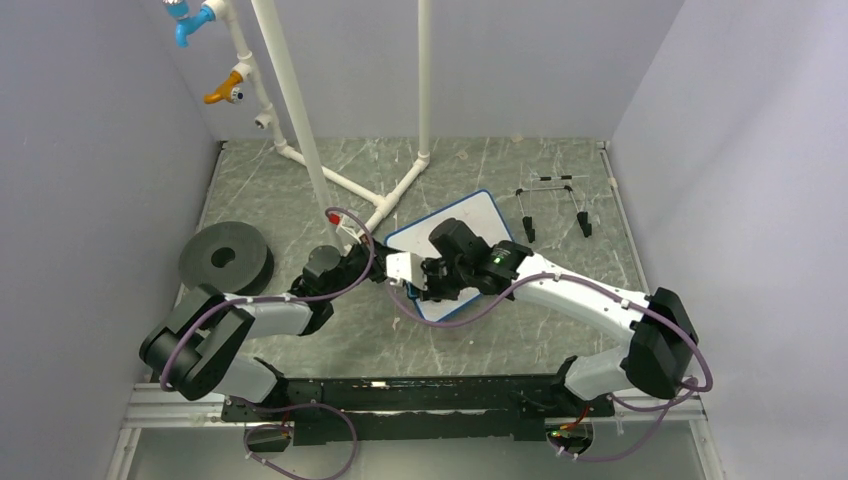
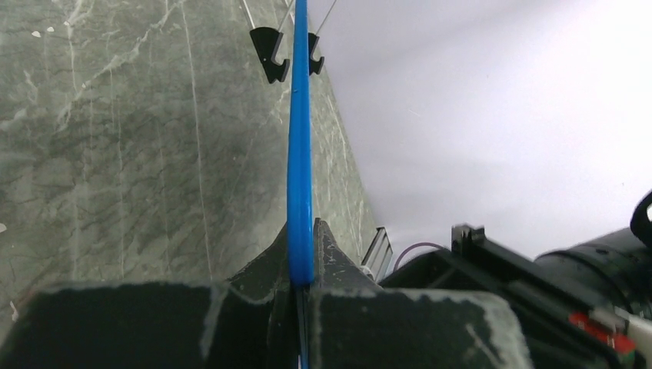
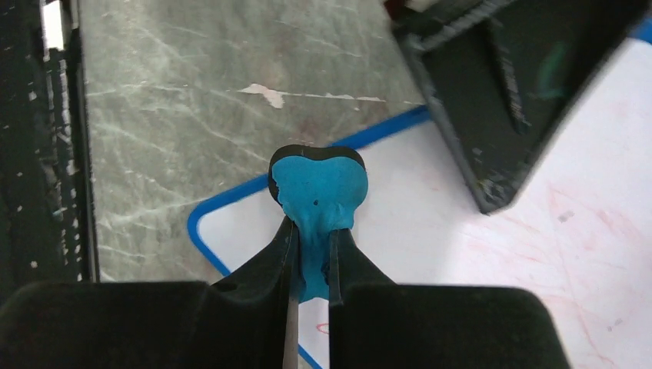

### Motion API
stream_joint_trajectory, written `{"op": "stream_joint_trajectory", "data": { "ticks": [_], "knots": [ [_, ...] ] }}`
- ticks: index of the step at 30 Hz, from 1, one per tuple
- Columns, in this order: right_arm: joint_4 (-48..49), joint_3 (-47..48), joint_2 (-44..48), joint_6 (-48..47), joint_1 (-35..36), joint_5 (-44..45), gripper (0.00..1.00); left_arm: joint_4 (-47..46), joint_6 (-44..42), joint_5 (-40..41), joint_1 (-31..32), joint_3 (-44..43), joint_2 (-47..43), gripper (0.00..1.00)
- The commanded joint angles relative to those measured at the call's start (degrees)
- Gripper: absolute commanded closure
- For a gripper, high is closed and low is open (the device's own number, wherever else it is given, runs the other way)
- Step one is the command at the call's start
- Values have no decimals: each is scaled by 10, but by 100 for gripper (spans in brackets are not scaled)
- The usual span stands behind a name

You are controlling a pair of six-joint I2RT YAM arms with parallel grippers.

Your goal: Erase the whiteboard

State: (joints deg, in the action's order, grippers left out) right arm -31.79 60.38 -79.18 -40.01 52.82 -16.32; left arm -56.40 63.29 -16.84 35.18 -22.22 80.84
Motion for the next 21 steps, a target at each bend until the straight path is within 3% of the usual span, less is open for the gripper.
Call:
{"op": "stream_joint_trajectory", "data": {
  "ticks": [1, 4, 8, 15, 21],
  "knots": [
    [49, -7, 8, 35, -59, 28, 100, -124, 47, -18, 2, -6, -44, 100],
    [43, -35, 35, 29, -100, 18, 100, -120, 42, -20, 1, -4, -54, 100],
    [33, -80, 62, 11, -102, 0, 100, -132, 46, -17, 0, -2, -59, 100],
    [-9, -84, 69, -23, -16, -75, 100, -129, 47, 2, -2, 0, -68, 100],
    [12, -71, 57, 1, -18, -58, 100, -128, 46, 6, -3, 1, -75, 100]
  ]
}}
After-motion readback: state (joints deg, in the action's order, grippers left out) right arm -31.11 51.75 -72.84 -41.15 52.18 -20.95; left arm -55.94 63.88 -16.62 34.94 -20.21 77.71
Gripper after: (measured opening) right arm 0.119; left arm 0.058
